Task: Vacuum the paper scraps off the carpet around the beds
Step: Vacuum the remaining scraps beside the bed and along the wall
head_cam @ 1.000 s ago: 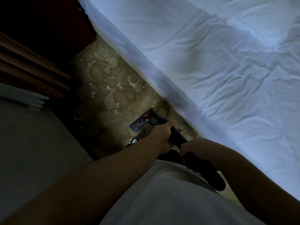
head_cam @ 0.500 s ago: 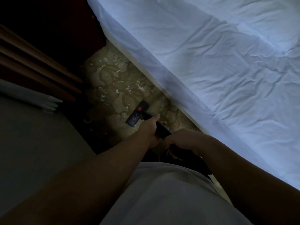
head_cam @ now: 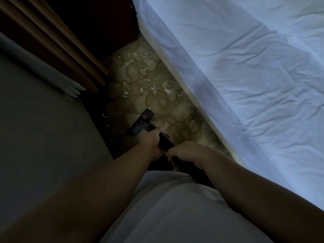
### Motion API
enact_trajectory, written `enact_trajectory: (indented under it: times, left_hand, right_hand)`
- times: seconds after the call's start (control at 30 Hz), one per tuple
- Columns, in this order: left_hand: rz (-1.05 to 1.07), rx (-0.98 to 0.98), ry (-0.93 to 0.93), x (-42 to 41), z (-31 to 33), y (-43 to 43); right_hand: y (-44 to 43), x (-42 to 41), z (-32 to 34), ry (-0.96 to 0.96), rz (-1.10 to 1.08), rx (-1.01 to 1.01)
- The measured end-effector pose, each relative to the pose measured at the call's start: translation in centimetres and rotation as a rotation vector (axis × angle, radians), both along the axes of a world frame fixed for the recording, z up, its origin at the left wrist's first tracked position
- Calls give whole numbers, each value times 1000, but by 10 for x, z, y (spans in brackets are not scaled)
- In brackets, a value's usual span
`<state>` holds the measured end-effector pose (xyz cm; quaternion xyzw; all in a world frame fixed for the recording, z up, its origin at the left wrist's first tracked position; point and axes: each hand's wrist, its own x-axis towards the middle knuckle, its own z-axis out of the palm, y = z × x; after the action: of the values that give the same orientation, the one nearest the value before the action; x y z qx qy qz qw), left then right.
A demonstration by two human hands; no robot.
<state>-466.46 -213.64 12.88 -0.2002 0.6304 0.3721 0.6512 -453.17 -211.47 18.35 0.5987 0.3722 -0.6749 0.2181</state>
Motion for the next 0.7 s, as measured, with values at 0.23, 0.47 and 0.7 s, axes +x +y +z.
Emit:
enact_trajectory:
  times: [0.23,0.47,0.7]
  left_hand:
    - [-86,11,-26,64,2,-27]
    - [-164,10,37,162,-7,-70]
    - [-163,-3,0,319,-6,-133]
  right_hand:
    - [-37,66,7,10,-83,12]
    - [-88,166,0,18,-144,20]
    - [-148,320,5,-39,-131,31]
